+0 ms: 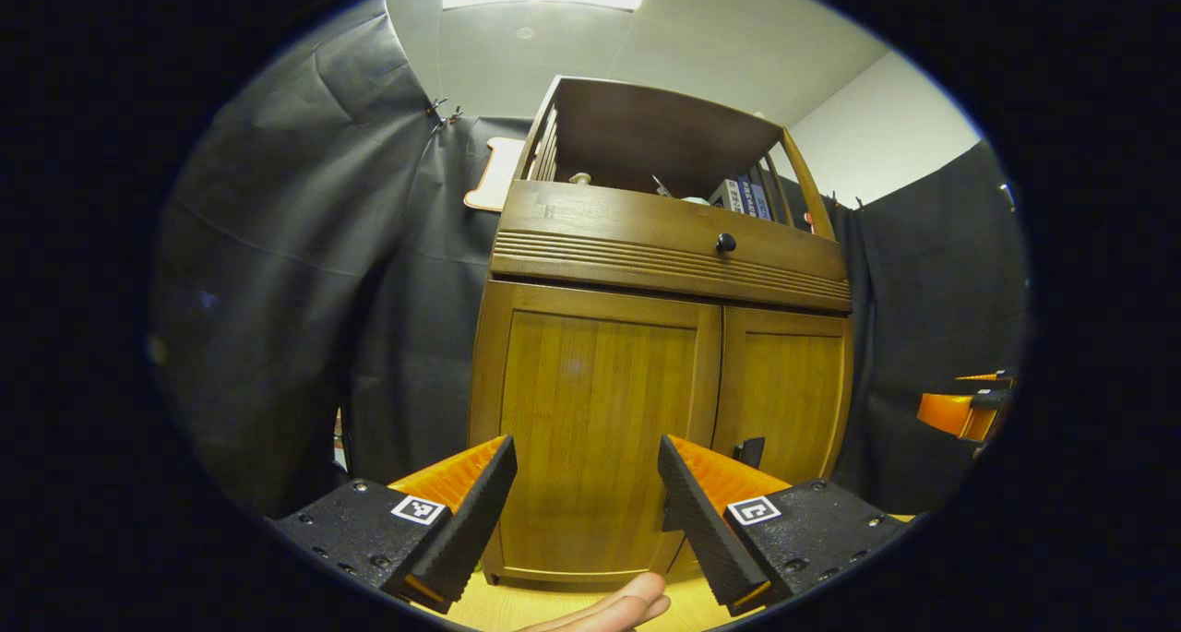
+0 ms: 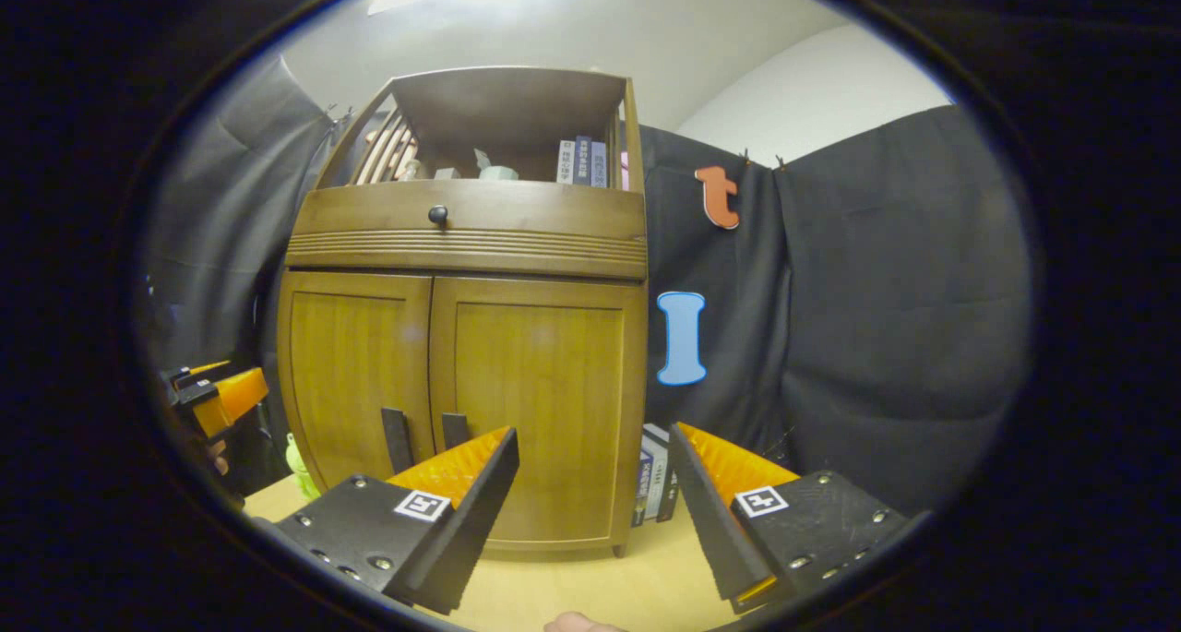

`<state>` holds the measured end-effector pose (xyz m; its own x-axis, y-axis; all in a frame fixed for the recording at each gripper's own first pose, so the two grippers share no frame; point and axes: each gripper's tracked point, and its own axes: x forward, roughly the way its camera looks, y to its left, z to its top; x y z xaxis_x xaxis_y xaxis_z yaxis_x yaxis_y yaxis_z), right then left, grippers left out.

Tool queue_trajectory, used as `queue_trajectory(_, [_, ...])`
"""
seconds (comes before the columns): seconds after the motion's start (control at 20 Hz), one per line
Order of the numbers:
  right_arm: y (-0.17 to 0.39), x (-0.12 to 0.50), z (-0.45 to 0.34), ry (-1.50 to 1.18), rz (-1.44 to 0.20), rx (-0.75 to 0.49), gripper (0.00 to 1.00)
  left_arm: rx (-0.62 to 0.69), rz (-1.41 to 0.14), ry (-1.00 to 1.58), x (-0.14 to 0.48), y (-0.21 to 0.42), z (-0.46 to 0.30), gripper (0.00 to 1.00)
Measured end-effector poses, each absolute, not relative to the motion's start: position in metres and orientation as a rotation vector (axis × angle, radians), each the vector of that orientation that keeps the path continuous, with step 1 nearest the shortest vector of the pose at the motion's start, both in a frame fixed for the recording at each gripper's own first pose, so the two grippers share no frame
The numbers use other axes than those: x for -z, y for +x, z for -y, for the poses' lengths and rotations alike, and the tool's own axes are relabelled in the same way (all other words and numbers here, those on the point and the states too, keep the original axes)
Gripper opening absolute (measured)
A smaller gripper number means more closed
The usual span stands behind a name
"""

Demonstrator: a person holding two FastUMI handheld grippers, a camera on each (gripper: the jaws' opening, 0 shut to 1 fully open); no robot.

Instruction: Open the right door of the double-door shoe cabinet with the right hand, and open the left door with the left hand.

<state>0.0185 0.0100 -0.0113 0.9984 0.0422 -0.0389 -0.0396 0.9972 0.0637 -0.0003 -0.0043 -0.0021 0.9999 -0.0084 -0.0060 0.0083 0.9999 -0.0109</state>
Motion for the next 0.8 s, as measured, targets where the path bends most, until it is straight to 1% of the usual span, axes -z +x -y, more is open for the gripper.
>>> queue_trajectory(0.05, [0.024, 0.014, -0.012, 0.07, -0.05, -0.051, 0.96, 0.008, -0.007, -0.01, 0.002, 0.0, 0.004, 0.92])
queue_trajectory(0.1, [0.032, 0.015, -0.016, 0.07, -0.057, -0.063, 0.96, 0.008, -0.006, -0.009, 0.002, -0.001, 0.005, 0.95])
queue_trajectory(0.2, [0.047, 0.018, -0.026, 0.078, -0.074, -0.088, 0.96, 0.009, -0.005, -0.008, 0.001, 0.0, 0.005, 0.95])
queue_trajectory(0.35, [0.065, 0.023, -0.052, 0.1, -0.095, -0.16, 0.97, 0.01, -0.004, -0.003, 0.001, -0.001, 0.005, 0.95])
queue_trajectory(0.4, [0.073, 0.024, -0.062, 0.101, -0.096, -0.181, 0.96, 0.011, -0.003, -0.002, 0.001, -0.001, 0.004, 0.92])
queue_trajectory(0.45, [0.079, 0.026, -0.069, 0.101, -0.099, -0.193, 0.96, 0.008, -0.002, 0.001, 0.001, -0.001, 0.002, 0.92])
queue_trajectory(0.5, [0.086, 0.03, -0.076, 0.101, -0.107, -0.205, 0.97, 0.007, -0.001, 0.004, 0.001, 0.0, 0.001, 0.95])
queue_trajectory(0.6, [0.099, 0.042, -0.095, 0.098, -0.13, -0.236, 0.97, 0.005, -0.002, 0.007, 0.002, 0.001, -0.001, 0.95])
queue_trajectory(0.65, [0.105, 0.049, -0.104, 0.097, -0.144, -0.25, 0.97, 0.004, -0.004, 0.009, 0.002, 0.002, -0.002, 0.92])
queue_trajectory(0.8, [0.122, 0.071, -0.138, 0.131, -0.206, -0.33, 0.96, 0.002, -0.015, 0.016, 0.006, 0.006, -0.003, 0.92])
